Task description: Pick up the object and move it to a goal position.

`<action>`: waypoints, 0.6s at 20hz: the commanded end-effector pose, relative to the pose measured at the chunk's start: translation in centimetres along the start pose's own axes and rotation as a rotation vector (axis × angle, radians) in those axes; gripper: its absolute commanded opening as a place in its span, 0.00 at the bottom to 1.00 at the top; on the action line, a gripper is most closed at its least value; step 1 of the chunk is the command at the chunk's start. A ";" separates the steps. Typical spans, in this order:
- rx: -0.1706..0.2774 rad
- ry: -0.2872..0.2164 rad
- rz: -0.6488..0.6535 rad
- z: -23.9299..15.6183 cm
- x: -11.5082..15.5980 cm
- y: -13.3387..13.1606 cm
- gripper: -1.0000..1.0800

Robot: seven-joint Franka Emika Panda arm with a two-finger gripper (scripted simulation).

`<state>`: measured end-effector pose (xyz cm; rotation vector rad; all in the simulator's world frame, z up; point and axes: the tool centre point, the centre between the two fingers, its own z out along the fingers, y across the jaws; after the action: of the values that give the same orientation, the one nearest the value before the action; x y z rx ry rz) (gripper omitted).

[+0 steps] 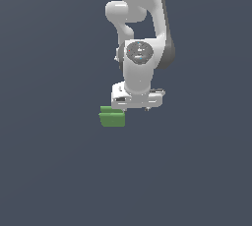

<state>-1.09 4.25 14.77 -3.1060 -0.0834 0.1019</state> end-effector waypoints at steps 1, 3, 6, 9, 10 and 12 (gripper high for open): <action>0.000 0.000 0.000 0.0 0.0 0.0 0.96; 0.001 -0.001 -0.003 -0.1 0.0 -0.1 0.96; 0.004 -0.004 -0.019 -0.4 -0.2 -0.4 0.96; 0.009 -0.009 -0.038 -0.8 -0.5 -0.8 0.96; 0.009 -0.009 -0.041 -0.9 -0.5 -0.9 0.96; 0.010 -0.010 -0.043 -0.9 -0.5 -0.9 0.96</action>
<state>-1.55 5.06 15.68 -3.0933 -0.1442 0.1138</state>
